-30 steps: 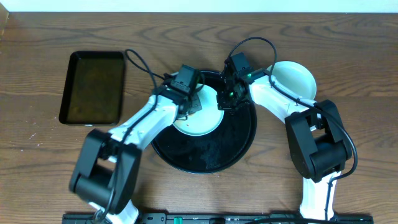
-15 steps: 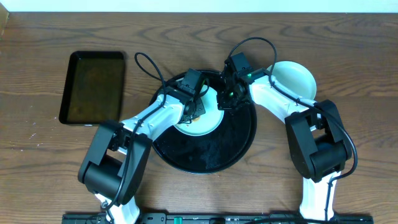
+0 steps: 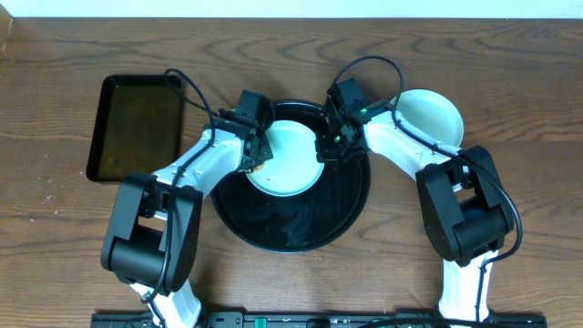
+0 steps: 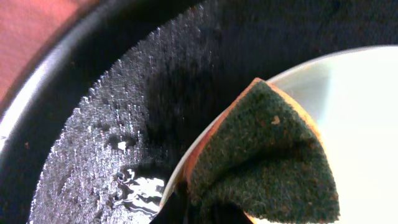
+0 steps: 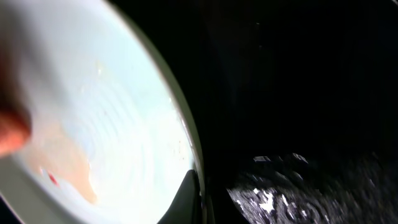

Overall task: Clean dirty plates on tray and stack at the side
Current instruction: 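Scrub the blue plate with the sponge while right gripper holds rim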

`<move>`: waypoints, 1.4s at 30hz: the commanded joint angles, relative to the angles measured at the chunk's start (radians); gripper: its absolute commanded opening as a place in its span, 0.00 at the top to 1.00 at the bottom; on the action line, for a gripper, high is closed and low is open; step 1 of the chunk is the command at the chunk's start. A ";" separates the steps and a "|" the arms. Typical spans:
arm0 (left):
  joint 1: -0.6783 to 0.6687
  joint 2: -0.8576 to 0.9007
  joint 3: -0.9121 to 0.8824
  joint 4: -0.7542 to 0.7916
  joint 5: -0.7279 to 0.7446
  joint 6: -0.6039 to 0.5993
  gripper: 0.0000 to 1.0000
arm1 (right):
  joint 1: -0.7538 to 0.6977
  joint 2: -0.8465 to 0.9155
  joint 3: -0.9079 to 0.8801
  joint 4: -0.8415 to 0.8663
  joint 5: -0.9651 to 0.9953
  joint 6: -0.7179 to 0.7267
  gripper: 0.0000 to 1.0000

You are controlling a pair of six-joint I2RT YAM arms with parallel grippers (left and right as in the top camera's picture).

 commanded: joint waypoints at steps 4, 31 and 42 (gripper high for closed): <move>0.084 -0.010 0.003 0.064 -0.222 0.112 0.92 | 0.002 0.043 -0.013 -0.020 0.098 -0.002 0.99; -0.033 -0.119 -0.044 -0.031 0.278 -0.074 0.92 | 0.002 0.043 -0.013 -0.016 0.101 -0.001 0.99; -0.060 -0.006 -0.044 -0.060 0.219 -0.124 0.92 | 0.002 0.043 -0.013 -0.020 0.101 -0.001 0.99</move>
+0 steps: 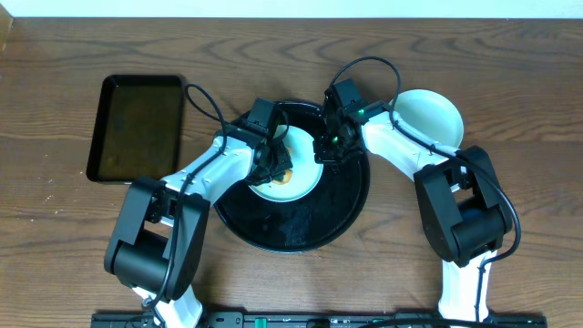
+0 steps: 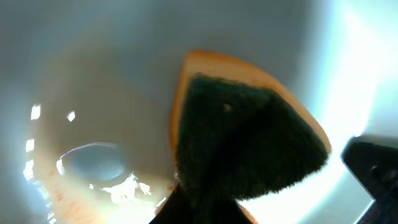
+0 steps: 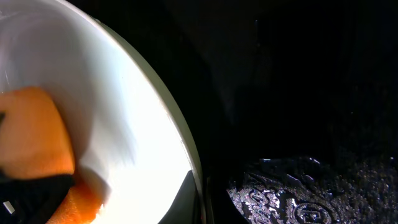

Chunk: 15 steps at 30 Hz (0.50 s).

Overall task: Clean dirty plates on tray and stack at the side
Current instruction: 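Scrub the blue plate with the sponge while right gripper holds rim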

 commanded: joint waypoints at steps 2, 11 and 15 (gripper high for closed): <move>0.031 0.013 -0.009 -0.085 -0.126 -0.019 0.92 | -0.010 0.039 -0.017 -0.019 0.100 -0.013 0.99; 0.119 0.012 -0.008 -0.113 -0.377 0.019 0.92 | -0.010 0.039 -0.017 -0.019 0.100 -0.013 0.99; 0.149 0.009 0.017 -0.078 -0.377 0.056 0.92 | -0.010 0.039 -0.017 -0.018 0.100 -0.013 0.99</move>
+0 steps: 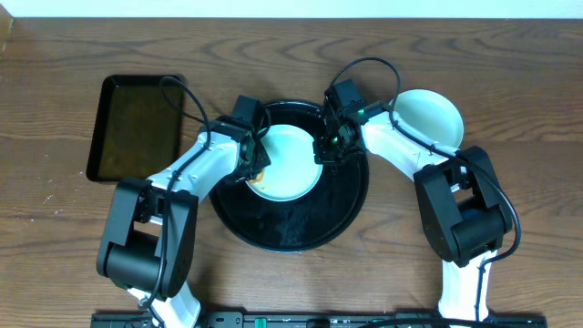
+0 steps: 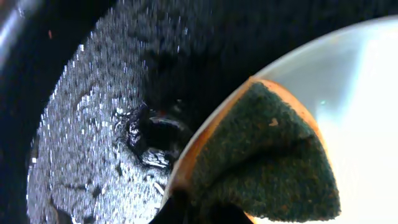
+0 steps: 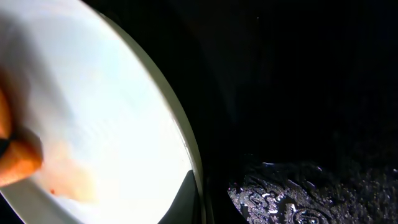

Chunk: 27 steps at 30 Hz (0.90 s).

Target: Clean dirty plates on tray and stack at the side

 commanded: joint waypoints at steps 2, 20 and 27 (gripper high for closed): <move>0.071 0.008 0.033 -0.005 -0.172 0.039 0.92 | -0.010 0.039 -0.017 -0.008 0.106 -0.013 0.99; 0.079 -0.367 0.071 -0.220 -0.171 0.054 0.92 | -0.014 -0.058 0.124 -0.069 0.140 -0.085 0.99; 0.079 -0.357 0.038 -0.275 -0.171 0.054 0.92 | -0.009 -0.184 0.229 -0.180 0.365 -0.194 0.99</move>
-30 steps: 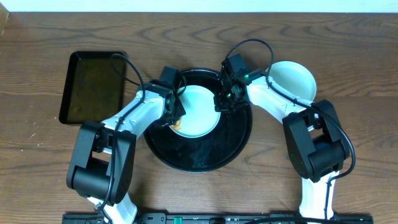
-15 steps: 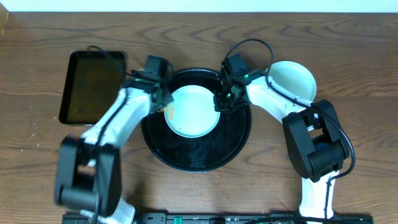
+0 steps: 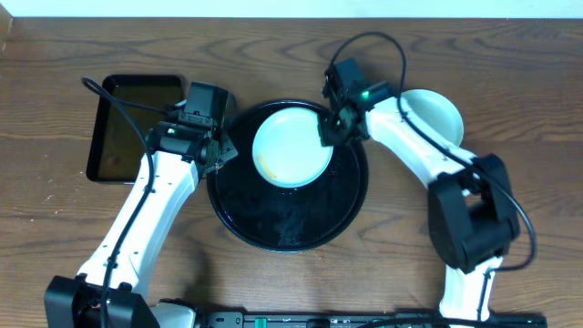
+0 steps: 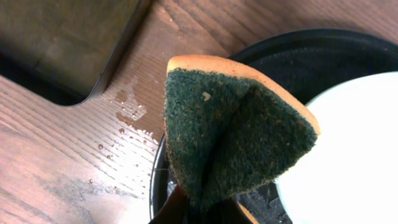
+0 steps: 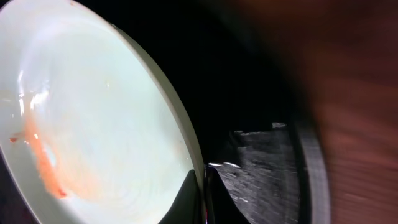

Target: Clean dirty plates on tray and stack at the side

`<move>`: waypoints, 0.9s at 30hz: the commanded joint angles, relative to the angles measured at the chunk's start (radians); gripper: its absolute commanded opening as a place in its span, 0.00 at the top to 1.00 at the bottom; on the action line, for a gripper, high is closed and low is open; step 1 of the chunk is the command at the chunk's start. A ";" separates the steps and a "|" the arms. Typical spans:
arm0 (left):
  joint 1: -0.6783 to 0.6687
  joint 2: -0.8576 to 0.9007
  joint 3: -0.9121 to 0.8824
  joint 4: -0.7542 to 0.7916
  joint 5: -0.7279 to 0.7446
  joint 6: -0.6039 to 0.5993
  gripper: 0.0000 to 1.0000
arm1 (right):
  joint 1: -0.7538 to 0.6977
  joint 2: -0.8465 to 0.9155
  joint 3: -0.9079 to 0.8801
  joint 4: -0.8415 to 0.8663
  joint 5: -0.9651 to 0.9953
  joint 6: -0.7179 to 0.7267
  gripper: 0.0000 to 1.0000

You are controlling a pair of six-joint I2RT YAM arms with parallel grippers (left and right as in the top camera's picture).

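A pale plate point(image 3: 291, 146) is over the round black tray point(image 3: 291, 228); my right gripper point(image 3: 328, 134) is shut on its right rim. The right wrist view shows the jaws point(image 5: 203, 186) pinching that rim, and an orange-red smear point(image 5: 37, 155) on the plate's point(image 5: 106, 118) inner left side. My left gripper point(image 3: 215, 153) hangs over the tray's left rim, off the plate, shut on a folded sponge point(image 4: 233, 134) with a green scouring face and orange backing. A second pale plate point(image 3: 437, 114) lies on the table at the right.
A dark rectangular tray point(image 3: 137, 128) sits at the far left, its corner point(image 4: 68, 43) near the sponge. Water drops point(image 4: 127, 115) wet the wooden table point(image 3: 510, 55) between it and the round tray. Cables loop above both arms.
My left gripper has gone left with the sponge, from the plate's left edge to the tray's left rim. The right gripper, still shut on the plate, has shifted it slightly toward the far side.
The right gripper held the plate's rim throughout. The sponge in my left gripper was at the plate's left edge, then in the plate's middle, then back at the left edge. Now it is off the plate, and a smear shows on the plate.
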 commanded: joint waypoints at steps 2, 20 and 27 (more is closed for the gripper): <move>-0.001 0.005 -0.023 -0.006 -0.019 0.008 0.92 | -0.007 -0.140 0.061 -0.033 0.183 -0.087 0.99; -0.001 0.006 -0.024 -0.002 -0.019 0.008 0.92 | 0.200 -0.325 0.061 -0.061 0.808 -0.331 0.99; -0.001 0.006 -0.024 -0.006 -0.019 0.008 0.92 | 0.296 -0.325 0.061 -0.032 0.937 -0.373 0.99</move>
